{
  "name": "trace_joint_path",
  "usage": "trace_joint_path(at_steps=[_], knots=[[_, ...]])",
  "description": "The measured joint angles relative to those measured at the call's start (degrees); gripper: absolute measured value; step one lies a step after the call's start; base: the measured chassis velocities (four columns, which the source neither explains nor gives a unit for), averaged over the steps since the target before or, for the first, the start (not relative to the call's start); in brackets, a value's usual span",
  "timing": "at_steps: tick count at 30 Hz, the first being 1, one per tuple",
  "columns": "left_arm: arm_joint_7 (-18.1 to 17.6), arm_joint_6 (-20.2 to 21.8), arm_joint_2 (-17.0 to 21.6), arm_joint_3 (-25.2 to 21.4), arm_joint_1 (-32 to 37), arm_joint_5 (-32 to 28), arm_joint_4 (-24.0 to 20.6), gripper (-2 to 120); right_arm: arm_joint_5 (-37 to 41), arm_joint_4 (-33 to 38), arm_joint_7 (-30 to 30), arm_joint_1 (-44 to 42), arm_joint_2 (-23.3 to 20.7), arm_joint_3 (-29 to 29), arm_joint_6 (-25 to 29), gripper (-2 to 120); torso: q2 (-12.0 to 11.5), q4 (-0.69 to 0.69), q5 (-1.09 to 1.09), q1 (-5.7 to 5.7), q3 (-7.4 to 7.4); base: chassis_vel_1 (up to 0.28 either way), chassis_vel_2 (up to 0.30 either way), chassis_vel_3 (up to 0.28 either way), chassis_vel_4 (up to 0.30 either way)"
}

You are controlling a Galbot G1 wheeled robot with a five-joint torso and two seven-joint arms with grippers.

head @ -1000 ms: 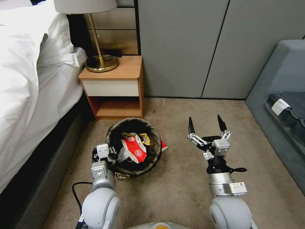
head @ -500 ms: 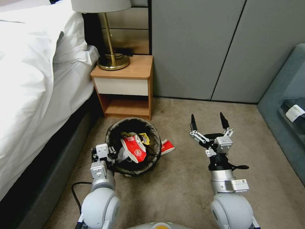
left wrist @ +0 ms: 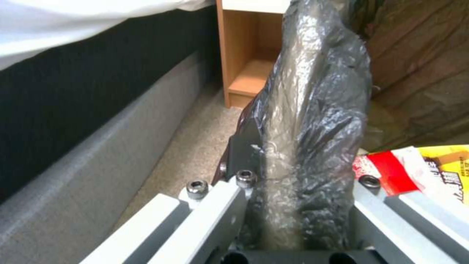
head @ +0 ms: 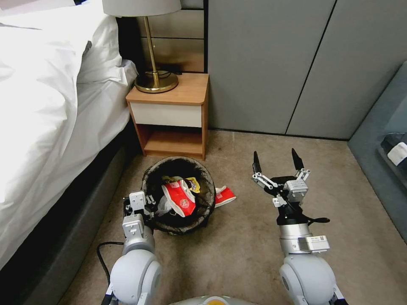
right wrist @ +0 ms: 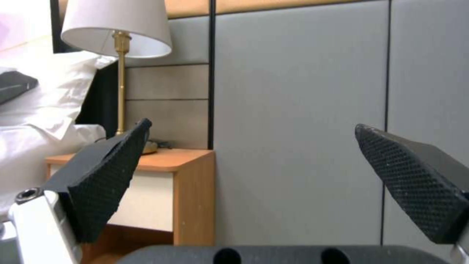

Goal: Pick up the trash bin, then pick up the garbage from the floor and place it into the trash bin.

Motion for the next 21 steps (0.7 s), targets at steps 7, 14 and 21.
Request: trace_joint_path(at_steps=[7,14,21], knots=[[-0.02,-0.04,0.34,-0.84,0.39,0.18,-0.63,0,8.99,-0.26,2.93,6.28,-2.7,-4.01,-9.52,100,0.0,0.0,0.0,0.0,0.0,0.0,0.0,0.0,0.0],[-0.03,-0.34,-0.06,-2.28,1.18,0.88,-1.8,0,27.06,-6.64,11.55,19.06,-4.89,-10.88,-25.55,100,0.0,0.02,0.0,0.01,0.0,0.0,0.0,0.0,0.0],[-0.03,-0.34,0.35,-2.84,1.14,0.82,-1.82,0,35.08,-17.95,16.42,27.74,-4.5,-19.26,-32.24,100,0.0,0.01,-0.01,0.01,0.0,0.0,0.0,0.0,0.0]])
